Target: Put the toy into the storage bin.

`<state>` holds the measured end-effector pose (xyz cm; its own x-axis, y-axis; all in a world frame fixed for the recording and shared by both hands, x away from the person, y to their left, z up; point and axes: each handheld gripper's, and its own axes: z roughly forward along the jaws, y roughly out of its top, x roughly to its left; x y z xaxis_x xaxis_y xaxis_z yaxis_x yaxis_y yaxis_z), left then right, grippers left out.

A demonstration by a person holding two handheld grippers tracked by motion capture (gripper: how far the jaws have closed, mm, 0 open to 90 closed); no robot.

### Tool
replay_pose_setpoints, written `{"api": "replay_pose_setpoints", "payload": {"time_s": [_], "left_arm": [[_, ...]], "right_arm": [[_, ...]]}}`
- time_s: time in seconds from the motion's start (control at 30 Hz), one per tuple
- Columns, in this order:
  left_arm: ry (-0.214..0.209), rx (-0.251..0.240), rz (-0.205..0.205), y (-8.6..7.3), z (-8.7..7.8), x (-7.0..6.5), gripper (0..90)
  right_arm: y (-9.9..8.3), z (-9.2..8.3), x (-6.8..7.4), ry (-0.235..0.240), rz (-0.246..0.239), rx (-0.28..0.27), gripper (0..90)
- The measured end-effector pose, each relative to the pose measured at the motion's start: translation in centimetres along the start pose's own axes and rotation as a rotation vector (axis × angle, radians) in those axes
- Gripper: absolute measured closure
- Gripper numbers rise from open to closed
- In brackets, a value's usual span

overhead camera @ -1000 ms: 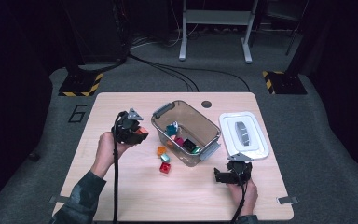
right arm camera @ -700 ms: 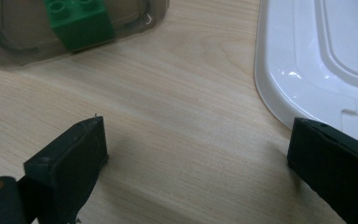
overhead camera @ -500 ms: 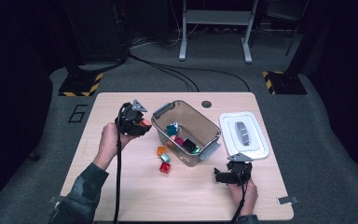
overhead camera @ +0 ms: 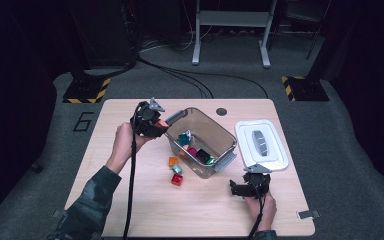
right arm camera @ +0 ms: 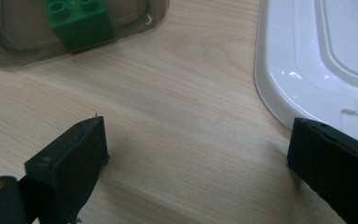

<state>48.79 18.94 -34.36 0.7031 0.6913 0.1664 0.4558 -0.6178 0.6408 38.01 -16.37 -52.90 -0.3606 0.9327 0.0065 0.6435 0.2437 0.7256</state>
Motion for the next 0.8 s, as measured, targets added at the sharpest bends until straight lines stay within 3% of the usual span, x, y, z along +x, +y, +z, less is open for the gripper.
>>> {"api": "replay_pose_setpoints", "payload": {"time_s": [0.53, 0.8], "left_arm": [[-0.022, -0.009, 0.069, 3.4, 2.5, -1.2, 58.5], [-0.047, 0.010, 0.060, 4.4, 4.5, -1.3, 58.5]], "right_arm": [[0.0, 0.0, 0.0, 0.000, 0.000, 0.000, 4.1], [0.0, 0.0, 0.0, 0.000, 0.001, 0.001, 4.1]]}}
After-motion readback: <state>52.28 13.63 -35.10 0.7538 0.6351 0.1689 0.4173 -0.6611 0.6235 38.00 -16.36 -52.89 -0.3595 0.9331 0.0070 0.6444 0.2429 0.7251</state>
